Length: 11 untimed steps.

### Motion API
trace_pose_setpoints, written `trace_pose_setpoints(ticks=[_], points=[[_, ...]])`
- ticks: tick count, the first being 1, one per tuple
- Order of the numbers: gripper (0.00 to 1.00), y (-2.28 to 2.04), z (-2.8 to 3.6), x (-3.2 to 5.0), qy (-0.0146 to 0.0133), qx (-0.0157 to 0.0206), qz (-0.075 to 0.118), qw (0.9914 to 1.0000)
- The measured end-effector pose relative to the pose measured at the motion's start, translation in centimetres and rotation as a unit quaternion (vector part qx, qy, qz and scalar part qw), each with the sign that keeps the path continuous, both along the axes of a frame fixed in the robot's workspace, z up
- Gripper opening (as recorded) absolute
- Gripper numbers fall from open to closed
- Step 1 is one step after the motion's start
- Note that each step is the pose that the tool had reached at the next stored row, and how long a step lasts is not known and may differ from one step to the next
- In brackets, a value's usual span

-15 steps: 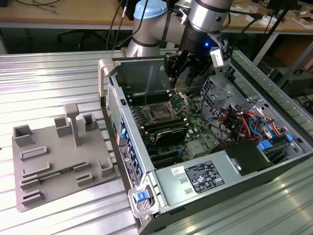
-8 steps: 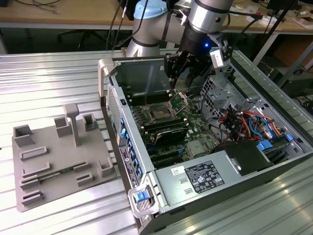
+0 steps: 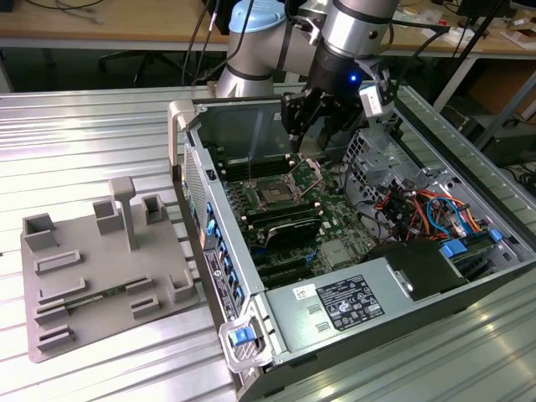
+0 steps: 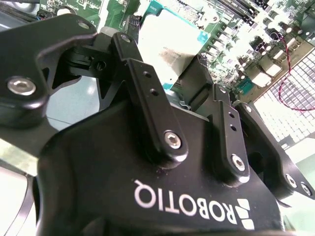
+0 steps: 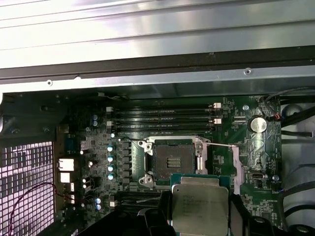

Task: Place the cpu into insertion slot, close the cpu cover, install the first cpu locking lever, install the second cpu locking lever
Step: 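Place the cpu into insertion slot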

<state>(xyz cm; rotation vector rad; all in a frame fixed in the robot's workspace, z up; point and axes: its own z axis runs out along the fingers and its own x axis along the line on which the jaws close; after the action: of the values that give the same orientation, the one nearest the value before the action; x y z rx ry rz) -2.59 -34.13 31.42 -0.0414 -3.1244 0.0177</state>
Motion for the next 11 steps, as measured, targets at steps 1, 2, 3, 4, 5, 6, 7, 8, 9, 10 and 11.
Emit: trace_pose_setpoints(ticks=[1, 2, 3, 4, 5, 6, 7, 8, 9, 10, 11], points=[[0.55, 0.0, -0.02, 0.0, 0.0, -0.0004, 0.0, 1.0], [0.55, 0.0, -0.06, 0.0, 0.0, -0.0011, 0.0, 1.0], [0.55, 0.0, -0.1, 0.0, 0.0, -0.0017, 0.0, 1.0], [0.55, 0.0, -0.13, 0.0, 0.0, -0.0022, 0.0, 1.0], [0.55, 0.0, -0.16, 0.0, 0.0, -0.0027, 0.0, 1.0], [0.55, 0.0, -0.22, 0.0, 0.0, -0.0038, 0.0, 0.99999], [0.55, 0.0, -0.25, 0.0, 0.0, -0.0044, 0.0, 0.99999], [0.55, 0.0, -0.28, 0.0, 0.0, -0.0051, 0.0, 0.99999], [0.55, 0.0, -0.31, 0.0, 0.0, -0.0056, 0.0, 0.99998], [0.55, 0.0, -0.34, 0.0, 0.0, -0.0062, 0.0, 0.99998], [0.55, 0.0, -0.37, 0.0, 0.0, -0.0066, 0.0, 0.99998]])
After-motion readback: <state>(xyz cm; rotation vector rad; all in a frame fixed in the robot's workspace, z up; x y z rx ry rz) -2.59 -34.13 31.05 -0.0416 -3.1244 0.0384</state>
